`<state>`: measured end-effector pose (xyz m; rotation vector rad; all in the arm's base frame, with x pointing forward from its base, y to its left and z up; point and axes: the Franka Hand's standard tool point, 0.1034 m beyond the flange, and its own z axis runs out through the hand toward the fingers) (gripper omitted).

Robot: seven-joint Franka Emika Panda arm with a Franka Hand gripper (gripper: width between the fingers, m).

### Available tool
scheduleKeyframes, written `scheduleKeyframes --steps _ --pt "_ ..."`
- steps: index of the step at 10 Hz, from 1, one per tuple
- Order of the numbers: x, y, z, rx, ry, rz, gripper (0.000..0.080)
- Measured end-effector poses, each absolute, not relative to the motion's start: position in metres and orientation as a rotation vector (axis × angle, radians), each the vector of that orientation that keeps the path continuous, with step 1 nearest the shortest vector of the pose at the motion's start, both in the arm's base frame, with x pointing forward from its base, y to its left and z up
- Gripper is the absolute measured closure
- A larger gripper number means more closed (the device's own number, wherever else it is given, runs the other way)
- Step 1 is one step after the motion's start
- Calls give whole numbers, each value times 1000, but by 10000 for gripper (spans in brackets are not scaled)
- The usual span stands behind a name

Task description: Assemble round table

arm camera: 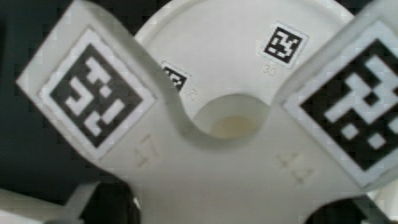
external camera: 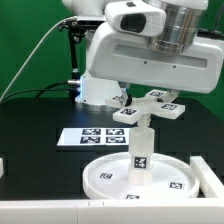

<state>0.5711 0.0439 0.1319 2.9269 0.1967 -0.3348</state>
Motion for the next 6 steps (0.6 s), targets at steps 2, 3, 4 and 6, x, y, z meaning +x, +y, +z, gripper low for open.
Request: scheduleKeyframes --steps 2,3,4,6 --pt "571 49 124 2929 207 -324 348" --pt "573 50 124 2934 210 -303 348" --pt "573 50 125 2938 212 -288 348" --pt "570 48 125 2937 215 -295 348"
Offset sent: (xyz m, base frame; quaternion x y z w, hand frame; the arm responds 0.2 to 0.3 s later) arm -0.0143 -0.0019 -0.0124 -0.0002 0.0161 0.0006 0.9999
